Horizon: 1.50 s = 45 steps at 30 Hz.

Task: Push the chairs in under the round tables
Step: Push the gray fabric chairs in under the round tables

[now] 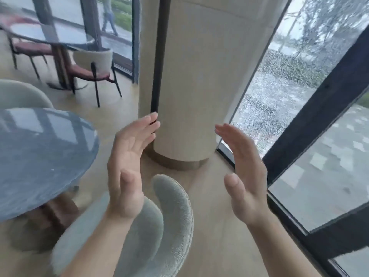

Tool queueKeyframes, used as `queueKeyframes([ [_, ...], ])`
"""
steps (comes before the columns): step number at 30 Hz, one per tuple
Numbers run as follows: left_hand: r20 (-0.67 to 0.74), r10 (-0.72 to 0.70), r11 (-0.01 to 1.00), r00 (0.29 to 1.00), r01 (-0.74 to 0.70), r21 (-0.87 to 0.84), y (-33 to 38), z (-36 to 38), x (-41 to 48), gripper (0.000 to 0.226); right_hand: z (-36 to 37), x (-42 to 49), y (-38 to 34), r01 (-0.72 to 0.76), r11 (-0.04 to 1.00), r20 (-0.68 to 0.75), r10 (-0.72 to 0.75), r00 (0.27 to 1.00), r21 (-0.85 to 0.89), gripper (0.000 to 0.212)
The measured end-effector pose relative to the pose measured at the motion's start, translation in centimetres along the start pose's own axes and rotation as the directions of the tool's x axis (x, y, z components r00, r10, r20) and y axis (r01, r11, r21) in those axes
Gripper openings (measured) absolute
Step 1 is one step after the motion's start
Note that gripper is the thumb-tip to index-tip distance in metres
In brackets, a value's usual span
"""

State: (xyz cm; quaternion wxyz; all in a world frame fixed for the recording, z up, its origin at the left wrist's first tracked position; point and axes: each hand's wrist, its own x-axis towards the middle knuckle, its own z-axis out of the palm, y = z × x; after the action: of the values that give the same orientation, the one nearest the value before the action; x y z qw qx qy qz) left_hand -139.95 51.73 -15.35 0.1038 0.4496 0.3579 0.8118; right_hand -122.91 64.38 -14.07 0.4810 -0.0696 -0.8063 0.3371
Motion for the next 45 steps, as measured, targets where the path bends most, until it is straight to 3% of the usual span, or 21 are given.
queueKeyframes([
  [5,-0.21,0.052,0.972,0.976,-0.001,0.235,-2.0,0.0,-1.3,0.075,2.3,3.5,7.3,0.069,0.961,0.162,-0.115,0.98,0.267,0.085],
  [9,-0.315,0.174,0.898,0.933,-0.019,0.439,-3.8,1.9,-3.1,0.075,1.5,5.0,12.0,0.077,0.887,0.253,-0.213,0.944,0.456,0.089],
  [17,-0.524,0.379,0.744,0.763,0.085,0.663,-5.0,9.4,-9.4,0.076,0.0,6.2,14.4,-0.039,0.741,0.47,-0.384,0.795,0.671,0.093],
  [20,-0.525,0.458,0.675,0.717,0.104,0.731,-3.7,11.6,-11.0,0.079,0.3,5.4,13.7,-0.055,0.681,0.46,-0.43,0.777,0.73,0.097],
  [25,-0.485,0.472,0.6,0.736,0.135,0.788,-3.1,12.5,-13.0,0.078,-0.3,1.8,13.9,-0.107,0.665,0.471,-0.397,0.788,0.739,0.093],
  [27,-0.491,0.466,0.574,0.736,0.171,0.801,-4.7,12.1,-15.0,0.078,-0.2,0.0,15.7,-0.156,0.686,0.542,-0.392,0.743,0.711,0.093],
  [29,-0.581,0.325,0.539,0.746,0.359,0.762,-7.8,11.7,-18.3,0.081,0.3,-2.5,19.0,-0.199,0.787,0.697,-0.361,0.619,0.584,0.096],
  [30,-0.652,0.159,0.484,0.742,0.517,0.706,-9.9,11.3,-20.0,0.086,0.7,-4.0,20.9,-0.209,0.865,0.808,-0.304,0.504,0.456,0.102],
  [31,-0.715,-0.058,0.35,0.696,0.685,0.639,-12.2,10.9,-21.9,0.095,1.3,-6.0,22.9,-0.18,0.939,0.911,-0.216,0.352,0.292,0.111],
  [32,-0.738,-0.264,0.131,0.621,0.782,0.61,-14.4,10.5,-23.6,0.107,1.8,-8.0,24.8,-0.063,0.987,0.972,-0.135,0.194,0.15,0.12],
  [34,-0.696,-0.56,-0.267,0.45,0.697,0.666,-19.5,9.0,-27.1,0.126,3.2,-12.6,29.1,0.226,0.973,0.996,-0.031,-0.082,0.049,0.132],
  [35,-0.675,-0.64,-0.378,0.368,0.613,0.694,-21.9,8.1,-28.4,0.13,4.0,-14.9,31.0,0.339,0.939,0.984,0.014,-0.179,0.049,0.134],
  [36,-0.669,-0.674,-0.45,0.313,0.544,0.708,-23.8,7.3,-29.2,0.13,4.6,-16.9,32.5,0.435,0.898,0.972,0.046,-0.232,0.061,0.133],
  [37,-0.679,-0.675,-0.507,0.289,0.487,0.711,-25.4,6.4,-29.6,0.125,5.2,-18.6,33.7,0.521,0.85,0.971,0.055,-0.234,0.077,0.125],
  [41,-0.724,-0.611,-0.626,0.319,0.364,0.689,-28.2,3.7,-30.0,0.086,7.3,-21.3,35.9,0.636,0.771,1.0,-0.019,-0.022,0.028,0.072],
  [45,-0.701,-0.632,-0.62,0.331,0.326,0.713,-27.8,3.4,-30.4,0.062,7.6,-21.1,35.7,0.644,0.765,0.999,-0.02,-0.03,0.035,0.057],
])
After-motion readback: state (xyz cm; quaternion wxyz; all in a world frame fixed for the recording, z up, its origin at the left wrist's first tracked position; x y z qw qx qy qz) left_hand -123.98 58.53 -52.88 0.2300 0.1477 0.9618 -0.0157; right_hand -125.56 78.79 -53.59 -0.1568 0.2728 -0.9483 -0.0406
